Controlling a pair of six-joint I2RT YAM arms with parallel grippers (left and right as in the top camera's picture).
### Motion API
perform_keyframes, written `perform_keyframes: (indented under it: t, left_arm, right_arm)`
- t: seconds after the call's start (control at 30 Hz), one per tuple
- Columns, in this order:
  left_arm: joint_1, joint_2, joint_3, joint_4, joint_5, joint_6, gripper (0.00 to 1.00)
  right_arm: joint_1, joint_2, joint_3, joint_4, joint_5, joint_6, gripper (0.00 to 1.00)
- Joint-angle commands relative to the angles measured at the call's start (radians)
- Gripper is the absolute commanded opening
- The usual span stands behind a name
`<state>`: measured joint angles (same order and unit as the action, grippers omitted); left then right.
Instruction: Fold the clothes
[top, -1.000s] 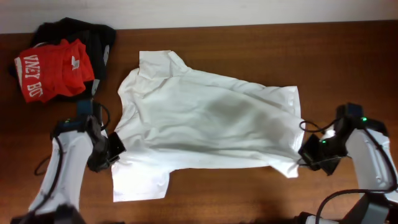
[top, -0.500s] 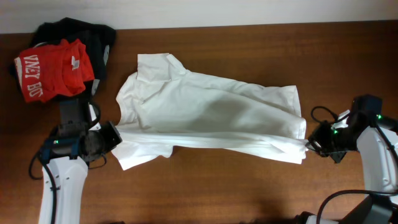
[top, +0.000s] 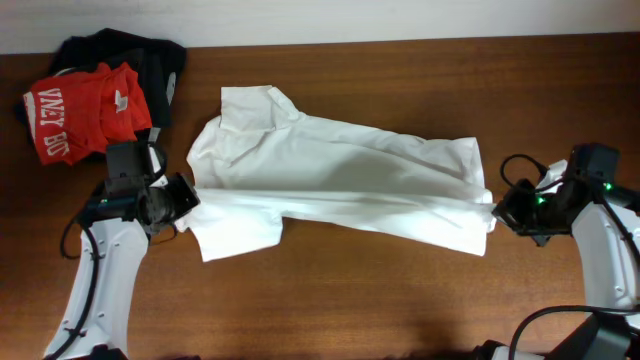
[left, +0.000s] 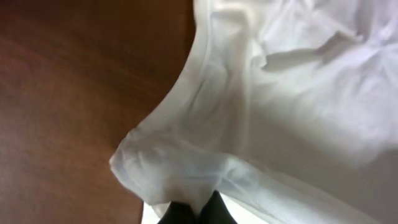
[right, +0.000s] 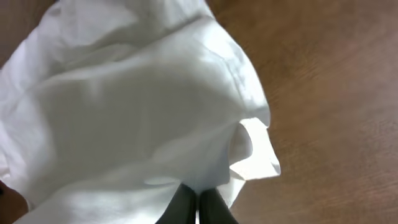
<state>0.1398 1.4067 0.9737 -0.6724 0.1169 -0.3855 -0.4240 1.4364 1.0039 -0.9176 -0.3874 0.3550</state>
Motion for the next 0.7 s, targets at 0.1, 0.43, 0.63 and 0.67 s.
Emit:
perform_keyframes:
  t: [0.1,0.43,0.63,0.67]
  left_arm:
    - [0.005,0.068,0.012,0.168,-0.031,0.011,0.01]
    - [-0.002,0.206,0.012,0.515,-0.031,0.012,0.01]
    - [-0.002,0.357,0.012,0.57,-0.034,0.012,0.01]
    - [-0.002,0.376,0.012,0.585,-0.034,0.012,0.02]
  right_arm:
    - [0.111,-0.003,0.026,0.101,0.186,0.054,0.04]
    - [0.13,0.178,0.026,0.236,0.219,0.091,0.04]
    - [0.131,0.203,0.034,0.371,0.215,0.087,0.08]
    - [0.14,0.208,0.034,0.389,0.215,0.088,0.08]
